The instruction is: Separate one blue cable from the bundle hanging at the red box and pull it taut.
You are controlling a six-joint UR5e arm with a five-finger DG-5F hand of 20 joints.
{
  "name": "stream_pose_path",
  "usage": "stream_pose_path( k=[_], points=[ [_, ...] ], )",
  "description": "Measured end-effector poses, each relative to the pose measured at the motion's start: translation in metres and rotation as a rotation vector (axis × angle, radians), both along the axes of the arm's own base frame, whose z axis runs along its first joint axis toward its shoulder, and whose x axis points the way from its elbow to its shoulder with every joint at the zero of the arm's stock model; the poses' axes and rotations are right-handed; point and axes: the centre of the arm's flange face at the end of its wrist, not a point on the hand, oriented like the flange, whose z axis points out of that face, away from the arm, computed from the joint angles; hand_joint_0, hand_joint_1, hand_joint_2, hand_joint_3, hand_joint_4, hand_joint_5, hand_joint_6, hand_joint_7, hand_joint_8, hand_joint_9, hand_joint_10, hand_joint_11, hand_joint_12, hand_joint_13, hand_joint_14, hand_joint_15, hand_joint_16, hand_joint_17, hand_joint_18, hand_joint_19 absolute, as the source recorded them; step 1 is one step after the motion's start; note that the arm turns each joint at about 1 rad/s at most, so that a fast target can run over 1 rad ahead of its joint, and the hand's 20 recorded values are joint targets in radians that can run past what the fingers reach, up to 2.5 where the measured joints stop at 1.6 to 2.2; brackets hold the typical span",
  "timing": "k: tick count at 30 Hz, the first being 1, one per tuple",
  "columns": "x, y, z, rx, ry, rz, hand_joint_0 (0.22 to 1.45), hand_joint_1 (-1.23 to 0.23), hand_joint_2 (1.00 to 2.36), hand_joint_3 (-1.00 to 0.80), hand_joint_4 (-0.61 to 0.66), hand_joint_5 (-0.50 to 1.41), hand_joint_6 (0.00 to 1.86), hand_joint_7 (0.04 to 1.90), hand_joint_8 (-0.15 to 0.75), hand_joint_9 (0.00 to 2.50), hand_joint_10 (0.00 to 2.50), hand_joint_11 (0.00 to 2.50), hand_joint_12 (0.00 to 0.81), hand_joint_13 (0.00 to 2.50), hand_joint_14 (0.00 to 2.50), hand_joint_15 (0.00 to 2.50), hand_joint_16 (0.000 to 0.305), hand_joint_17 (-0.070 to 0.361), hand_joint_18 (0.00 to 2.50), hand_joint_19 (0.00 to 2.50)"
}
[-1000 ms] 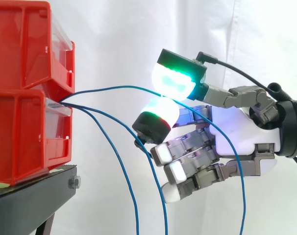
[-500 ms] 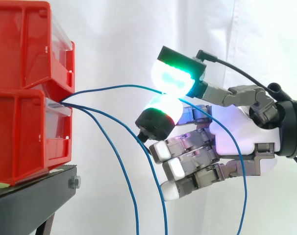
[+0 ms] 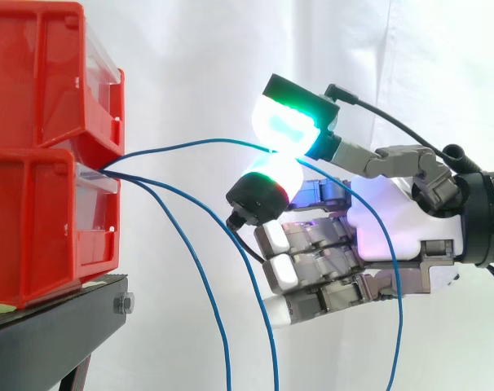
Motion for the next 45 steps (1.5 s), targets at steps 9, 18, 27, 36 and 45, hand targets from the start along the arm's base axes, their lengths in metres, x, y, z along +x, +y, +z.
stream_pose_path(
  k=[9, 18, 27, 36, 45],
  points=[
    [-0.0005, -0.0016, -0.0002, 0.025, -0.005, -0.033, 0.82, -0.88, 1.00, -0.50, 0.05, -0.26, 0.83, 1.18, 0.170, 0.81, 0.02, 0.64, 0.294, 0.80, 0.02, 0.38, 0.029, 0.066, 0.61, 0.28],
    [-0.0005, -0.0011, -0.0003, 0.023, -0.004, -0.036, 0.83, -0.87, 1.03, -0.18, 0.02, -0.27, 0.82, 1.19, 0.153, 0.76, 0.02, 0.62, 0.270, 0.76, 0.02, 0.38, 0.024, 0.054, 0.51, 0.35],
    [-0.0005, -0.0003, -0.0002, 0.022, -0.005, -0.037, 0.85, -0.87, 1.03, -0.17, 0.00, -0.28, 0.80, 1.15, 0.121, 0.70, 0.02, 0.61, 0.240, 0.67, 0.01, 0.31, 0.020, 0.044, 0.43, 0.27],
    [-0.0008, 0.0000, -0.0004, 0.029, -0.003, -0.039, 0.87, -0.90, 1.02, -0.25, 0.01, -0.29, 0.73, 1.12, 0.117, 0.55, 0.02, 0.58, 0.155, 0.53, 0.01, 0.18, 0.008, 0.017, 0.30, 0.06],
    [-0.0041, 0.0052, -0.0037, 0.086, 0.020, -0.039, 0.88, -0.91, 1.01, -0.43, 0.05, -0.30, 0.74, 1.14, 0.114, 0.40, 0.02, 0.59, 0.128, 0.40, 0.00, 0.09, 0.006, 0.014, 0.24, 0.00]
  ],
)
